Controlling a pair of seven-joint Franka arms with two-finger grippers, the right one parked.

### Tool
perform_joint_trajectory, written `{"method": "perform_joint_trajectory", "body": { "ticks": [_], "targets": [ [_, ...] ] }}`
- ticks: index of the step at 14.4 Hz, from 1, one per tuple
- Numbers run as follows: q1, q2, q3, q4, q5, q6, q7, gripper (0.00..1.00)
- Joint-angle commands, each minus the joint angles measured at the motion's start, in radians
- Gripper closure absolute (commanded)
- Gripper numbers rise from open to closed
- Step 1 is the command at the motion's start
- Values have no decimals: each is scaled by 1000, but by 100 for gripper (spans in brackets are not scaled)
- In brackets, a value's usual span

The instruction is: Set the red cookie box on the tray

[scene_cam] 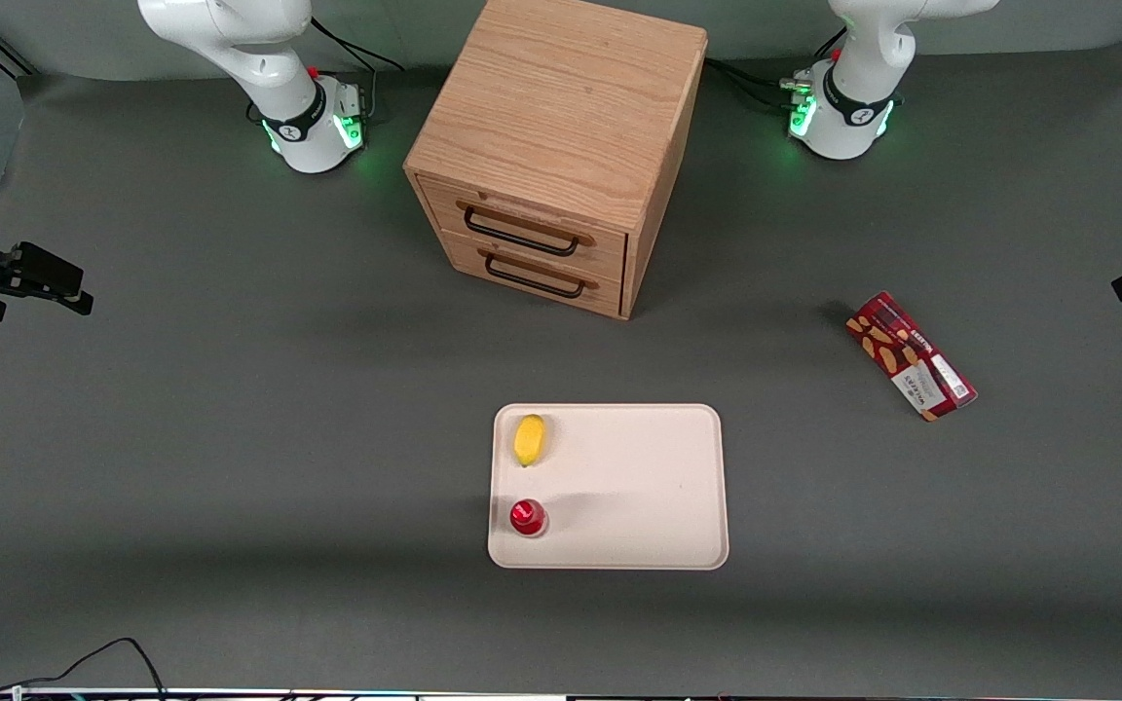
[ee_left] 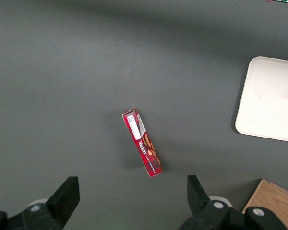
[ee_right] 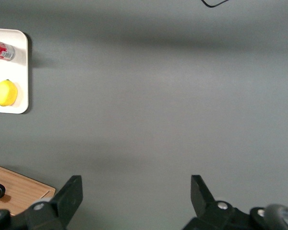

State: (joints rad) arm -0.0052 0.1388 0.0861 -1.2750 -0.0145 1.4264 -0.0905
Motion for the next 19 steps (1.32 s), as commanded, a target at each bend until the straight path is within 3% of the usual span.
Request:
{"method": "perform_joint_trajectory", "body": {
  "ticks": [1,19],
  "targets": [
    [-2,-5,1,16,13,-21,-9,0],
    [2,-16,6,-17,8,-17,-49,0]
  ]
}}
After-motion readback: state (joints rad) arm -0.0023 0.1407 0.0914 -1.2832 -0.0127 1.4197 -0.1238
